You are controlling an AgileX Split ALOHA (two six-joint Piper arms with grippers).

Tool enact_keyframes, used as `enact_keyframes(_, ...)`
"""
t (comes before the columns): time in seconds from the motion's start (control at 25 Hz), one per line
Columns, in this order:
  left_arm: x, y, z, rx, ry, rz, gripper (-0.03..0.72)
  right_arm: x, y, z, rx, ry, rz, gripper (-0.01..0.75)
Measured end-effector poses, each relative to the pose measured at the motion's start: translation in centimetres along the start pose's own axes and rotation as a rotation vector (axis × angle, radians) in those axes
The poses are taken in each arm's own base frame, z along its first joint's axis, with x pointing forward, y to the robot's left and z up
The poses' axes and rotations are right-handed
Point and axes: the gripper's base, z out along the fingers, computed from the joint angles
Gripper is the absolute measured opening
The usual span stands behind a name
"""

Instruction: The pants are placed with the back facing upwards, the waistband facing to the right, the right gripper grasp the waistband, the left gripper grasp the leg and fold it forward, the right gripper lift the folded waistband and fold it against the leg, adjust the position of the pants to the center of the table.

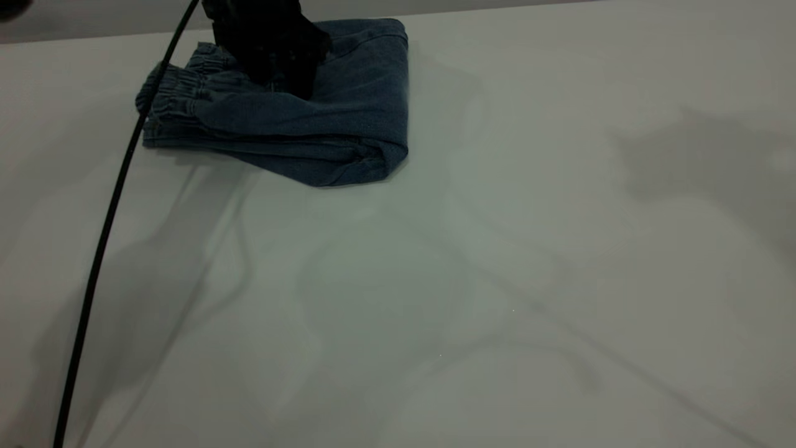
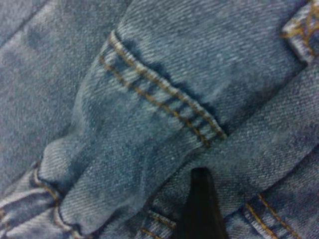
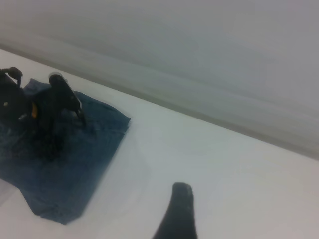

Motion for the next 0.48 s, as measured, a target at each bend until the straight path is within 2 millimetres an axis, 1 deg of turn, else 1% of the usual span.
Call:
enact_keyframes(0.08, 0.0, 0.0, 0.2, 0.006, 0.002, -0.008, 0.517, 0.0, 0.0, 0.0, 0.0, 0.0, 0.0, 0.584)
enact_keyframes(0.28, 0.0, -0.5, 0.3, 0.065, -0.006, -0.096, 0.517, 0.0, 0.0, 0.0, 0.0, 0.0, 0.0, 0.584)
enact_keyframes(0.4, -0.1, -1.1, 0.3, 0.126, -0.011, -0.153, 0.517, 0.0, 0.0, 0.0, 0.0, 0.0, 0.0, 0.584)
enact_keyframes(0.48, -0.4, -2.1, 0.2, 0.173, -0.015, -0.163, 0.519, 0.0, 0.0, 0.0, 0.0, 0.0, 0.0, 0.584)
